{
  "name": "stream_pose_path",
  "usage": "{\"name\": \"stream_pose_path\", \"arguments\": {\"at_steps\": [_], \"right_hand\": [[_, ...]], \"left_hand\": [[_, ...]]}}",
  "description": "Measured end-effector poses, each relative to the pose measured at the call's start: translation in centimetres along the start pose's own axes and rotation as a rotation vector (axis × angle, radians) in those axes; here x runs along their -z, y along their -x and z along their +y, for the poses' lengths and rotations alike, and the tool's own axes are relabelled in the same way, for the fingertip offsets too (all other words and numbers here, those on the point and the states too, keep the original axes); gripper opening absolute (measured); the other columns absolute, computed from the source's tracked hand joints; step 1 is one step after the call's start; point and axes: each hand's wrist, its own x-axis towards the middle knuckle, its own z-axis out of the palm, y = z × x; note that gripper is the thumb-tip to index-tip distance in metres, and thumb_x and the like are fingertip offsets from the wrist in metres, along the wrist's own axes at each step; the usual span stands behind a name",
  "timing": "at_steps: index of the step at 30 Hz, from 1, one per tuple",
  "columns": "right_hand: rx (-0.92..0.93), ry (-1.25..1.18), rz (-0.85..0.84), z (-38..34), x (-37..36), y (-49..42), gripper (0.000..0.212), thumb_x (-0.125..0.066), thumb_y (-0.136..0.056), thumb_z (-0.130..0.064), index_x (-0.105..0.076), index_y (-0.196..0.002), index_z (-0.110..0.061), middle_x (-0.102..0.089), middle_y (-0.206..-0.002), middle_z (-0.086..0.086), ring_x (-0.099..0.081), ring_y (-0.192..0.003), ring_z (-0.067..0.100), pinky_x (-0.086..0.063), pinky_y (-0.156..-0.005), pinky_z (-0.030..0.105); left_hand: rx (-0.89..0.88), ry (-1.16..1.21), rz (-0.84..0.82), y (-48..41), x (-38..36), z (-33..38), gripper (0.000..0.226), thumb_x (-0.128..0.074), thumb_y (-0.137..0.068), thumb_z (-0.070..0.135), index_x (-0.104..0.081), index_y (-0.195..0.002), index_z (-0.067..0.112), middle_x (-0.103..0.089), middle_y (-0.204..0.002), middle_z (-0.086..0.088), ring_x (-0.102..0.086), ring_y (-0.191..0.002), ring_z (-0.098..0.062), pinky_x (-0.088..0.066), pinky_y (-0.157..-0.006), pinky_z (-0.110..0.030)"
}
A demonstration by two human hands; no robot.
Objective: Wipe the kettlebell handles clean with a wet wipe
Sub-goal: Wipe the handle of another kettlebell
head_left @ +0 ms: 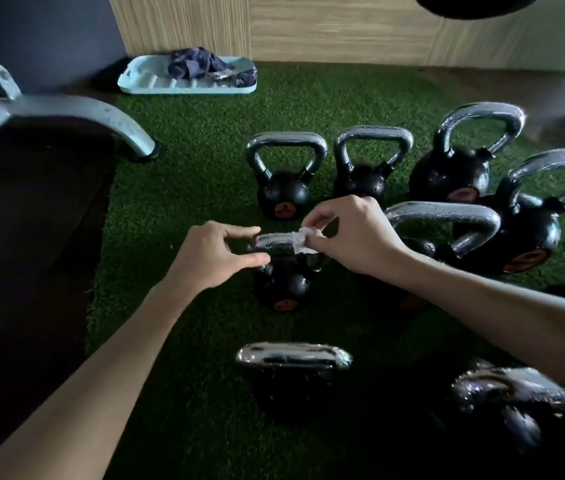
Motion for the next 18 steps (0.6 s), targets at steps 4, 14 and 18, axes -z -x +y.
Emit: {"name": "stream_pose_path", "arguments": {"at_steps": [4,14,18], "right_hand": [[0.1,0.114,-0.139,-0.5,-0.3,-2.3,0.012,-0.075,-0.085,-0.032,-0.08,-0.097,-0.03,-0.074,-0.09,-0.015,-0.066,-0.081,-0.001,-0.055,-0.076,0.025],[0.086,0.059,-0.268,-2.0,-2.1,-5.4,0.014,-0.075,-0.086,-0.041,-0.08,-0.097,-0.033,-0.074,-0.089,-0.018,-0.069,-0.082,0.002,-0.059,-0.075,0.035],[0.047,0.094,-0.31,0.2,-0.7,-5.6,0.018,-0.074,-0.088,-0.045,-0.081,-0.098,-0.033,-0.067,-0.083,-0.02,-0.064,-0.081,0.0,-0.054,-0.072,0.03]], "left_hand": [[-0.033,0.079,0.014,-0.8,-0.5,-0.3,0.041,-0.084,-0.075,0.048,-0.076,-0.114,0.036,-0.075,-0.073,0.009,-0.044,-0.034,-0.001,-0.028,-0.037,-0.01],[-0.067,-0.272,0.013,-1.0,0.0,-0.5,0.05,-0.061,-0.08,0.075,-0.066,-0.124,0.051,-0.049,-0.072,0.018,-0.061,-0.1,-0.015,-0.041,-0.068,-0.028],[-0.087,-0.255,0.017,-1.3,0.3,-0.6,0.05,-0.062,-0.079,0.074,-0.068,-0.123,0.05,-0.075,-0.107,0.013,-0.061,-0.084,-0.007,-0.046,-0.066,-0.024]]}}
